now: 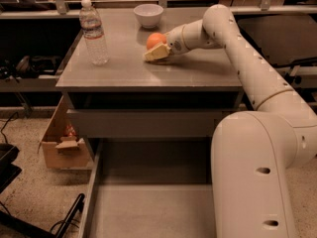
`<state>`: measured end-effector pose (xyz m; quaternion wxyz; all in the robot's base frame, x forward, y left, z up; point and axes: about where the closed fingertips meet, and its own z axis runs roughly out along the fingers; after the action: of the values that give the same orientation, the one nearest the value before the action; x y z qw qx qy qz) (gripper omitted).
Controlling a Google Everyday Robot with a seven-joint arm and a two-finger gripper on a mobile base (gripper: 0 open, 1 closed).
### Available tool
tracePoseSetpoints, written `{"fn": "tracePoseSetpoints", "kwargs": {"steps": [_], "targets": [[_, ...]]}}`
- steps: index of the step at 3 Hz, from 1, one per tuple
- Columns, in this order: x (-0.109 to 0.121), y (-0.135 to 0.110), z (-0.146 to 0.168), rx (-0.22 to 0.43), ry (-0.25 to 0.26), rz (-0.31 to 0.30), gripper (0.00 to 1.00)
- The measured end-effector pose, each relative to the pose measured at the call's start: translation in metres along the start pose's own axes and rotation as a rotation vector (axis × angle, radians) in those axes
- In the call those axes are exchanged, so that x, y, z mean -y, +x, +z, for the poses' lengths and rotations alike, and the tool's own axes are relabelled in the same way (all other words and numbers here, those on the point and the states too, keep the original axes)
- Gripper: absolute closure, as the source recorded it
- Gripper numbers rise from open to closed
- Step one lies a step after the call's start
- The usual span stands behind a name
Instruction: Place orange into middle drawer
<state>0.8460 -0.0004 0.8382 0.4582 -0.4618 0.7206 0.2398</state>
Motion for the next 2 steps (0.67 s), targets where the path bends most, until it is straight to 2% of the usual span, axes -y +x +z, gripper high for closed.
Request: {"fn": "tracePoseSetpoints", "kwargs": {"steps": [1,2], "targets": [[0.0,0.0,0.008,0.013,-0.011,0.002,0.64],[-0.002,-0.028,-0.013,0.047,0.033,-0.083,0.87]]}}
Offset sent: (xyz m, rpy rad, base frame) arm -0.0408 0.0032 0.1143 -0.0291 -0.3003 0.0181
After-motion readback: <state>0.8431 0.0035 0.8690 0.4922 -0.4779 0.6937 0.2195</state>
